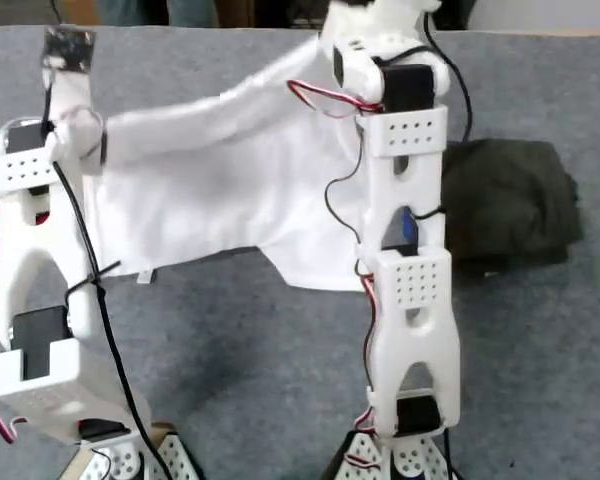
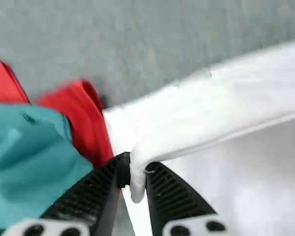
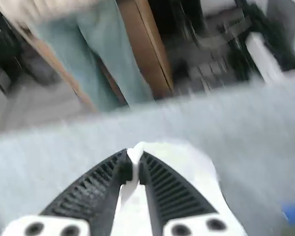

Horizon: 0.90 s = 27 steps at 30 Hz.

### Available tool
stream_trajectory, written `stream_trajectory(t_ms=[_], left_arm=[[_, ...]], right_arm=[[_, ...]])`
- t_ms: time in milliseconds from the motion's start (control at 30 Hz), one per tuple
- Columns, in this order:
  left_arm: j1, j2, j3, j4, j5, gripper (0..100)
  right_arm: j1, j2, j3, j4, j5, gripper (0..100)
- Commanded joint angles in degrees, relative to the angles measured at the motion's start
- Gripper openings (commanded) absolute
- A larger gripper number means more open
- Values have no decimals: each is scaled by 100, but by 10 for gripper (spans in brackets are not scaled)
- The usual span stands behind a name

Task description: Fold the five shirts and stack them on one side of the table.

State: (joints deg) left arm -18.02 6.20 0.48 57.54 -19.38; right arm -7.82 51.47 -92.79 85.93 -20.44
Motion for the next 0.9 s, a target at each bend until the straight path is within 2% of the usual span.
stream_trajectory(t_ms=[0,33,200,333,533,867], left_arm=[[-84,-53,549,158,-114,28],[-101,-53,778,158,-264,28],[-4,-53,1807,105,-686,28],[-136,-35,2404,-501,-686,28],[-84,-44,2563,-536,-695,28],[-13,-53,2510,-571,-1090,28]], right_arm=[[-44,-13,-277,1301,290,13],[-44,-4,-198,1582,360,13],[202,-145,576,1565,466,13],[141,-725,2132,1547,818,13],[79,-1815,4637,1477,879,13],[325,-3055,6782,1433,1407,13]])
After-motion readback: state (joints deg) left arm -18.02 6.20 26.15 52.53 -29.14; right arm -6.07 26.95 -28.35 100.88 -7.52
